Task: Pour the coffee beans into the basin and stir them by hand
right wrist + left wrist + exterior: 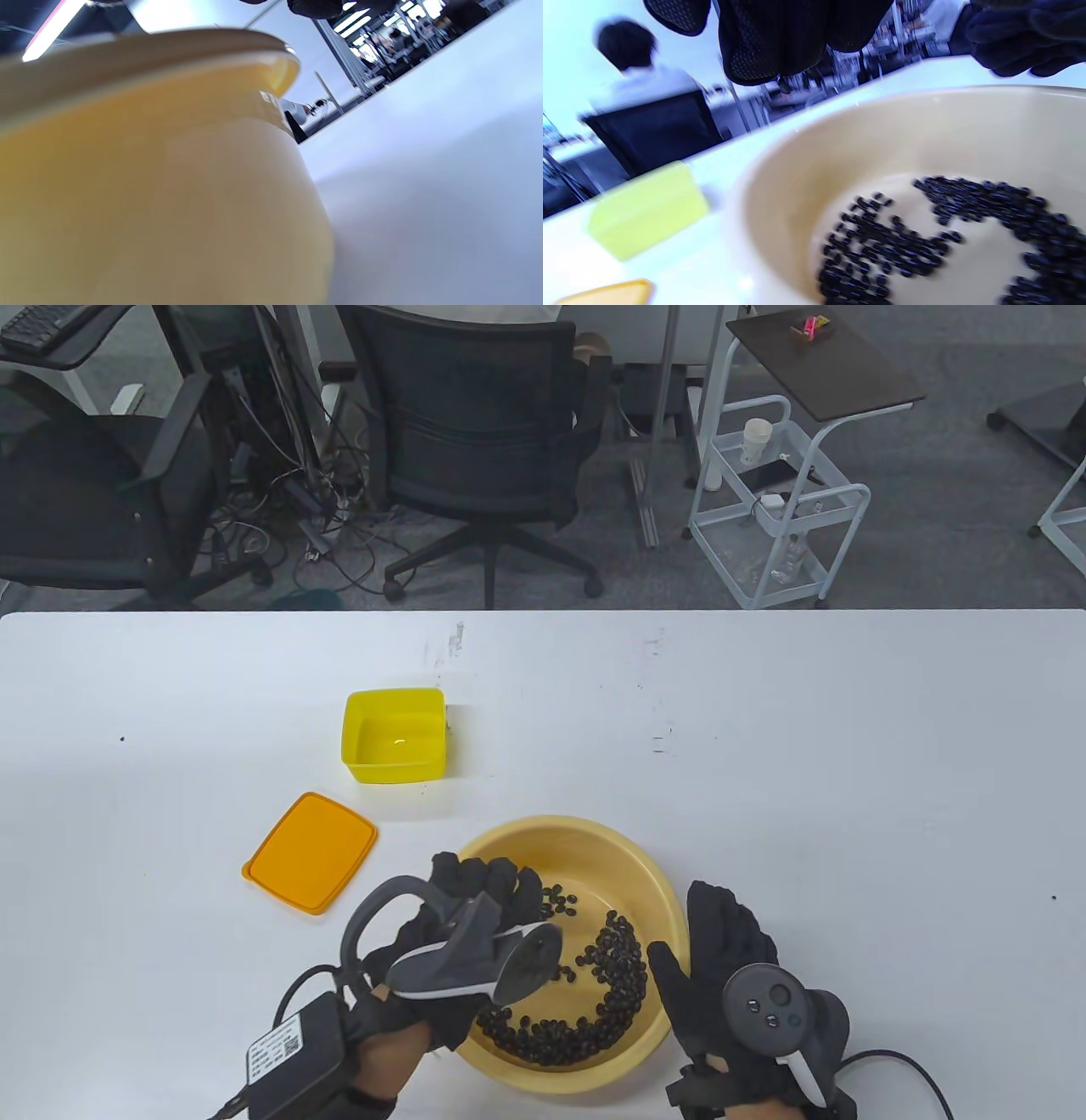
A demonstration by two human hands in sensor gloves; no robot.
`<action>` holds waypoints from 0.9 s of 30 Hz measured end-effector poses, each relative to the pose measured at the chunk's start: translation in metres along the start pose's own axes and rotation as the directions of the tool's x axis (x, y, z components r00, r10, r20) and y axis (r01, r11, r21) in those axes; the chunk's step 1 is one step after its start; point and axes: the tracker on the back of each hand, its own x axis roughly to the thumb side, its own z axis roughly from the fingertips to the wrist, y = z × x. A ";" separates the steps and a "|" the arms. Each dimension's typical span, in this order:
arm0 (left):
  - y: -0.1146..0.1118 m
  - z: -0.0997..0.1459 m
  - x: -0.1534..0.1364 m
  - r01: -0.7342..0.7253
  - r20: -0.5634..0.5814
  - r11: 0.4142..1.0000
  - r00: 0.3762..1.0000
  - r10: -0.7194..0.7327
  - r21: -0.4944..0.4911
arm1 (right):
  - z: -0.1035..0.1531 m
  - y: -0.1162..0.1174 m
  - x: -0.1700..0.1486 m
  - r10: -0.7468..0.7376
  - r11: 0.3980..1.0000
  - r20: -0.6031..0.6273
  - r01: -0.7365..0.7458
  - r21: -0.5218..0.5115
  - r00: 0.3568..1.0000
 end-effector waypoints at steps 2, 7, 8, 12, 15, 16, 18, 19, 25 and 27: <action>-0.013 0.021 -0.009 0.035 -0.108 0.987 0.994 -0.018 0.157 | 0.003 0.003 0.006 0.059 0.998 0.044 -0.059 0.008 0.997; -0.058 0.047 -0.023 -0.036 -0.175 0.978 0.982 0.073 0.207 | 0.005 0.008 0.013 0.134 0.990 0.101 -0.138 0.034 0.986; -0.068 0.049 -0.027 -0.060 -0.181 0.973 0.978 0.101 0.222 | 0.005 0.008 0.014 0.147 0.988 0.113 -0.151 0.032 0.983; -0.091 0.047 -0.034 -0.125 -0.204 0.962 0.963 0.177 0.244 | 0.005 0.010 0.014 0.171 0.980 0.140 -0.183 0.075 0.975; -0.105 0.044 -0.031 -0.122 -0.191 0.956 0.966 0.177 0.267 | 0.004 0.009 0.015 0.191 0.977 0.168 -0.205 0.067 0.967; -0.108 0.043 -0.030 -0.130 -0.181 0.954 0.966 0.183 0.271 | 0.004 0.009 0.014 0.202 0.976 0.172 -0.213 0.050 0.964; -0.110 0.043 -0.028 -0.152 -0.177 0.949 0.962 0.206 0.277 | 0.003 0.008 0.013 0.223 0.973 0.168 -0.229 0.017 0.960; -0.112 0.042 -0.029 -0.156 -0.181 0.950 0.961 0.209 0.269 | 0.002 0.008 0.012 0.230 0.972 0.161 -0.236 0.016 0.960; -0.117 0.045 -0.035 -0.206 -0.171 0.941 0.951 0.257 0.268 | -0.003 0.005 0.005 0.220 0.975 0.148 -0.224 0.009 0.964; -0.118 0.045 -0.036 -0.216 -0.173 0.941 0.948 0.266 0.262 | -0.003 0.006 0.005 0.228 0.973 0.147 -0.231 0.009 0.963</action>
